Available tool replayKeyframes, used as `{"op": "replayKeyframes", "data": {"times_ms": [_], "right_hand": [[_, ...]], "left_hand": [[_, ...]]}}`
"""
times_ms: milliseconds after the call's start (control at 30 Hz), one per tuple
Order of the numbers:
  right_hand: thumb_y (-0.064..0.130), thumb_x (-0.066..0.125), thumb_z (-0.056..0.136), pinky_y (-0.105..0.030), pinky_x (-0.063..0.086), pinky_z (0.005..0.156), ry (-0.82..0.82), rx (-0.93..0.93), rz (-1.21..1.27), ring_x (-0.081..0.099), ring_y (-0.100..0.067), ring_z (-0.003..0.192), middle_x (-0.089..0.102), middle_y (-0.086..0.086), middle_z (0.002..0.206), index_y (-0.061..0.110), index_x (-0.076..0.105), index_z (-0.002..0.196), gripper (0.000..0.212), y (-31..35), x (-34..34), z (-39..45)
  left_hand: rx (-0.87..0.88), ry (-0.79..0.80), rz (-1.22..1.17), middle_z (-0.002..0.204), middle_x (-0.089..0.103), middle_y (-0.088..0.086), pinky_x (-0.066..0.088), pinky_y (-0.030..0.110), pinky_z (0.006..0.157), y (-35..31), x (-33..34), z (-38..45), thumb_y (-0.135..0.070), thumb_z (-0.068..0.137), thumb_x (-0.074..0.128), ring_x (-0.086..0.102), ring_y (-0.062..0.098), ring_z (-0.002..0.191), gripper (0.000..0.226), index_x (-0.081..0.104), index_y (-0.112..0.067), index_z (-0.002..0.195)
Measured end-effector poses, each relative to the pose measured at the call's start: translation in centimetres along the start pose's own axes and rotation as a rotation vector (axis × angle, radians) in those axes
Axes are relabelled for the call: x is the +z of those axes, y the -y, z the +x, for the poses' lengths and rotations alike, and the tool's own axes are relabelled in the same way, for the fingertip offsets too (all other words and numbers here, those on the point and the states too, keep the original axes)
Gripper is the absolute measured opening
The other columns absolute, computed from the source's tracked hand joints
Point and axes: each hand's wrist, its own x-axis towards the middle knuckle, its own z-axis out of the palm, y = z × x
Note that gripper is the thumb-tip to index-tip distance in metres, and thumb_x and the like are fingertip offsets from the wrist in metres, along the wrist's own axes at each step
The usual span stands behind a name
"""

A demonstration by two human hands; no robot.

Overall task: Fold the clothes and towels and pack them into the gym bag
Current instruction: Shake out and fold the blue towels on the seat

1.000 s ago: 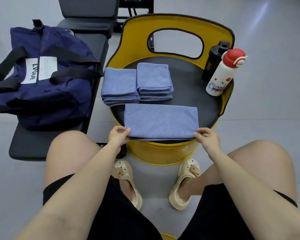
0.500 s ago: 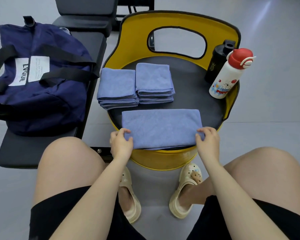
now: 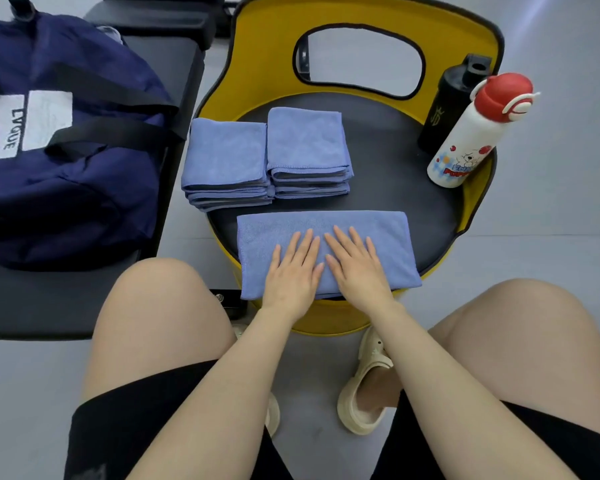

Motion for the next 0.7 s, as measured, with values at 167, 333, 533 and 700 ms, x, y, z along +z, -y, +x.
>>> {"op": "replayKeyframes", "data": {"times_ms": [167,333,533,700], "right_hand": [[0.054,-0.004,0.092,-0.034,-0.01,0.117,-0.049,0.123,-0.003,-0.003,-0.016,0.148,0.007,0.008,0.16,0.027,0.015,0.152,0.068,-2.3,-0.1,-0.4],[0.037,0.016,0.104,-0.035,-0.007,0.118,-0.057,0.267,0.001,-0.006,-0.016,0.148,0.001,0.004,0.161,0.022,0.012,0.153,0.052,-3.7,-1.2,-1.2],[0.036,0.022,0.104,-0.034,-0.009,0.118,-0.083,0.179,0.057,-0.004,-0.017,0.148,0.005,0.004,0.161,0.02,0.015,0.153,0.052,-1.5,-1.3,-0.7],[0.043,0.016,0.103,-0.037,-0.012,0.118,0.001,0.118,-0.004,-0.012,-0.016,0.147,-0.003,0.008,0.161,0.027,0.006,0.153,0.054,0.2,-0.6,-0.5]], "left_hand": [[-0.137,-0.003,-0.022,0.159,-0.01,-0.006,-0.002,0.041,0.117,2.6,-0.3,-0.4,-0.039,0.103,0.012,-0.01,0.016,0.147,0.051,-0.001,-0.027,0.152],[-0.362,-0.11,-0.424,0.16,-0.007,-0.001,0.011,0.04,0.119,5.0,-0.3,-1.6,-0.033,0.103,0.025,-0.004,0.019,0.147,0.054,0.005,-0.023,0.152],[-0.763,-0.273,-1.023,0.129,0.048,0.01,0.039,0.027,0.089,5.5,-1.5,-2.1,-0.032,0.087,0.066,0.05,0.023,0.115,0.063,0.037,-0.006,0.137],[-0.835,-0.154,-1.199,0.105,0.061,0.003,0.049,0.034,0.084,6.4,-1.4,-1.8,-0.037,0.086,0.067,0.059,0.021,0.097,0.04,0.057,-0.007,0.111]]}}
